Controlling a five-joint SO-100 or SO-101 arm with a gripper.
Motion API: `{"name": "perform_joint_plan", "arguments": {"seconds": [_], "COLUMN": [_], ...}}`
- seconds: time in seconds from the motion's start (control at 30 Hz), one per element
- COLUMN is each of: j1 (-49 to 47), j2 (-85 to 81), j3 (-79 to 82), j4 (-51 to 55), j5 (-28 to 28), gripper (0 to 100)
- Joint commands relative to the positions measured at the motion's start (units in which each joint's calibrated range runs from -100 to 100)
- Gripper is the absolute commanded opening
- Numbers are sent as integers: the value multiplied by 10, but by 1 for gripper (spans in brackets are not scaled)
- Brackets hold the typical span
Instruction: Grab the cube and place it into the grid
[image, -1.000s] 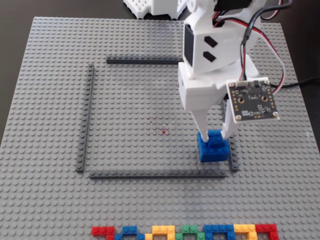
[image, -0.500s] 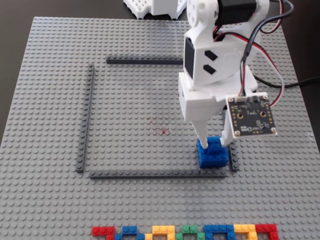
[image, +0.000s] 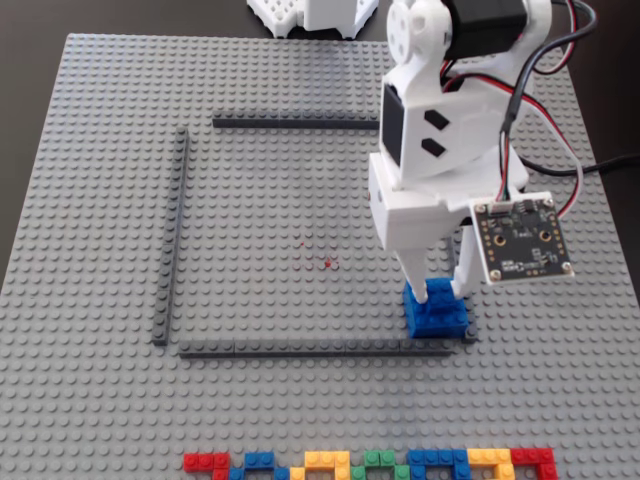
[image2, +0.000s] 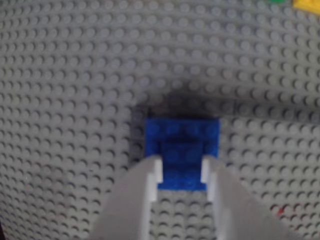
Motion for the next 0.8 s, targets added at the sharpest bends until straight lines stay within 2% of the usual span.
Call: {"name": "perform_joint_plan", "arguments": {"seconds": [0.0, 0.3, 0.53, 0.77], "j1": [0, 7, 9, 9], "j2": [-11, -13, -19, -24], "j3": [-50, -47, -41, -35], "j4": [-1, -1, 0, -1], "j5": [-6, -7, -7, -8], "gripper": [6, 9, 18, 21]}}
